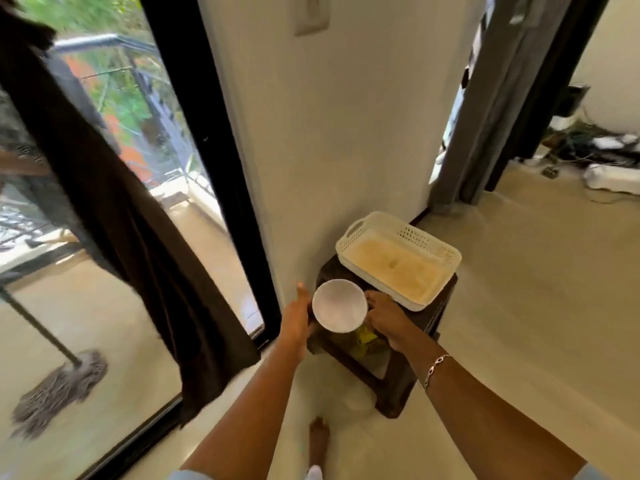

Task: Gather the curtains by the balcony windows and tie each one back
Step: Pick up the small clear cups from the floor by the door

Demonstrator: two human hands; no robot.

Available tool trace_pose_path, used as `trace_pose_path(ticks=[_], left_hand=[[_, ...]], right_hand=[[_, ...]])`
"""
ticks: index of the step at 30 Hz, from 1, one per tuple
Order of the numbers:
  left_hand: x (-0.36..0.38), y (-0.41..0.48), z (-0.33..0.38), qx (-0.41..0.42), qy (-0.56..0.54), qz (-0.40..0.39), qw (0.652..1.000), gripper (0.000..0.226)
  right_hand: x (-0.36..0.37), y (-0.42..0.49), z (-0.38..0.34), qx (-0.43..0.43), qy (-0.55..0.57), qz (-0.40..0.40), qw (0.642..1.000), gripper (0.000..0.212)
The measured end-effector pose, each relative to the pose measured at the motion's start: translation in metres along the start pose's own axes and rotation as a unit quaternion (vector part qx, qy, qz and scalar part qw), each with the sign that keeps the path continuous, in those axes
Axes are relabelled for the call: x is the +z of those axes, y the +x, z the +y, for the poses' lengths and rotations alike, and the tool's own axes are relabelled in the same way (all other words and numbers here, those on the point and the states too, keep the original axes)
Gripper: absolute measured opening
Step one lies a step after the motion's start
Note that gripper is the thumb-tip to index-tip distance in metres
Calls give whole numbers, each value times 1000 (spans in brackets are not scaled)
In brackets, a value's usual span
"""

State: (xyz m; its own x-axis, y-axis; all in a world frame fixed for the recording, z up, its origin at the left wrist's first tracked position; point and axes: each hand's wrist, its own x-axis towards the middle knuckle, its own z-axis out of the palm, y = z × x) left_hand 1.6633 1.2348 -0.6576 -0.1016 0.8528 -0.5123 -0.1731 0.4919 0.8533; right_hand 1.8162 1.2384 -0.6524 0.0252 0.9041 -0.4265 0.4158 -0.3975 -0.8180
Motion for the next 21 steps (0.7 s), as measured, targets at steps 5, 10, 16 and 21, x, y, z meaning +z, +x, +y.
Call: trace_pose_path(ticks=[5,10,16,21], left_hand=[[41,73,29,-36,42,-57,997,61],[75,138,56,-36,90,-120,988,57],[134,184,60,-65,130,-180,973,61],[187,208,47,-102,184,-212,954,65]], right_hand=[[-35,63,-3,40,63,55,996,52],[-59,118,-1,68,103,105,987,48],[-94,155,19,140,138,157,968,53],[-124,174,50,201,157,184,949,50]])
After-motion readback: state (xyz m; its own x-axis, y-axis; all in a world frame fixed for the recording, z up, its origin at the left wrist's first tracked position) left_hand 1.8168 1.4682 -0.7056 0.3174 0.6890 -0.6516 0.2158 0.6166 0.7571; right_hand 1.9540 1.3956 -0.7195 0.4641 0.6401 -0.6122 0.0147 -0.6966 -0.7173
